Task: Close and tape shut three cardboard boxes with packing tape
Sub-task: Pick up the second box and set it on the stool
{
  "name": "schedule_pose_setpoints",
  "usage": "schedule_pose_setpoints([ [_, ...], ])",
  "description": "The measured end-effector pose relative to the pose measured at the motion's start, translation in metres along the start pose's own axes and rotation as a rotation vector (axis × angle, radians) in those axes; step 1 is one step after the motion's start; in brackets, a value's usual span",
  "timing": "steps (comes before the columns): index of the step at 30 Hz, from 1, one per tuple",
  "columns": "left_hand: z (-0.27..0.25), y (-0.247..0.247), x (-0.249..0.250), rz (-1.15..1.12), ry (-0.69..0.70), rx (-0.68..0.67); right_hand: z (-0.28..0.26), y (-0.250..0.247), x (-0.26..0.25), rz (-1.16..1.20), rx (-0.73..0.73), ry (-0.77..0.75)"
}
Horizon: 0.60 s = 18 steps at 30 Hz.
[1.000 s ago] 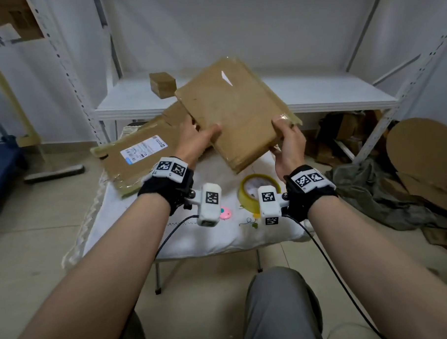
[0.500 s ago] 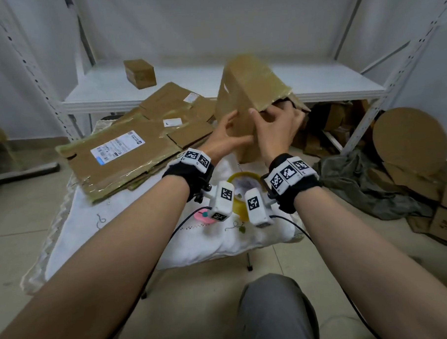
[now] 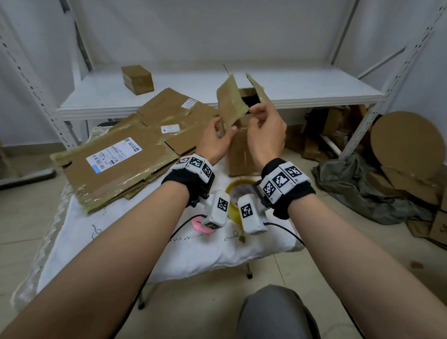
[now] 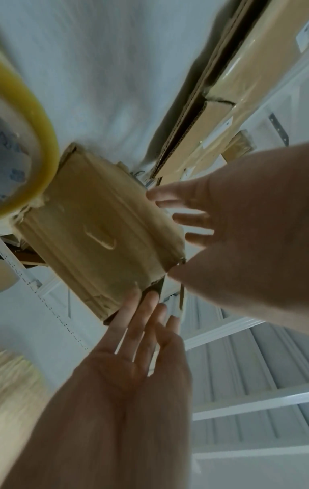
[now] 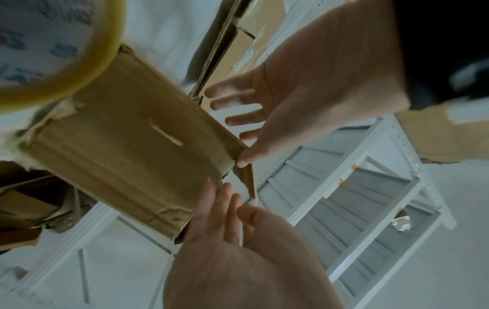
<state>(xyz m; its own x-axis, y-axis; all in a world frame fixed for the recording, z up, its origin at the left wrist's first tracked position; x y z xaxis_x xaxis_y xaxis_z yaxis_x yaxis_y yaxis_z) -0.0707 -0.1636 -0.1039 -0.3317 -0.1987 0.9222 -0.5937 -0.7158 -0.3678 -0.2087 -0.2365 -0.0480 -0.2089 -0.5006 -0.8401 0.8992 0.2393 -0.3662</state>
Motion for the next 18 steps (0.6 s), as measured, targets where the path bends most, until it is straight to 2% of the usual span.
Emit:
schedule_pose_setpoints([
  [3, 0.001, 0.005, -0.001, 0.051, -0.086, -0.029, 0.005, -0.014, 0.002, 0.029, 0.115, 0.011],
  [6, 0.001, 0.003, 0.006, 0.127, -0.080, -0.002, 0.012, -0.023, 0.007, -0.033, 0.148, 0.025],
  [9, 0.003, 0.001, 0.007, 0.171, -0.111, -0.011, 0.021, -0.011, 0.028, -0.218, -0.014, 0.168],
  [12, 0.005, 0.001, 0.012, 0.244, -0.090, -0.030, 0.019, 0.008, 0.045, -0.110, -0.221, 0.315],
  [18, 0.012, -0.007, 0.012, 0.203, -0.079, -0.020, 0.012, 0.020, 0.036, -0.154, -0.284, 0.234],
])
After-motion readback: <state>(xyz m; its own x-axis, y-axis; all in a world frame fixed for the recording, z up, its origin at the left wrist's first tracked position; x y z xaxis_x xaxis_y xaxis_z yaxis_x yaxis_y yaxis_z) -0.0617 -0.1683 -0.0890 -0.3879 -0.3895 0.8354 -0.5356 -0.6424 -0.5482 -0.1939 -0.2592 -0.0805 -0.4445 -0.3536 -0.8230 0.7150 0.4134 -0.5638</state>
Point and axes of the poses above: each hand's wrist, its own z-axis towards the middle knuckle, its own y-axis out of the palm, x = y × z, the point moved 7 cm from there along z, towards the middle knuckle, and after that the axes turned 4 degrees about -x, right-handed, at the moved point
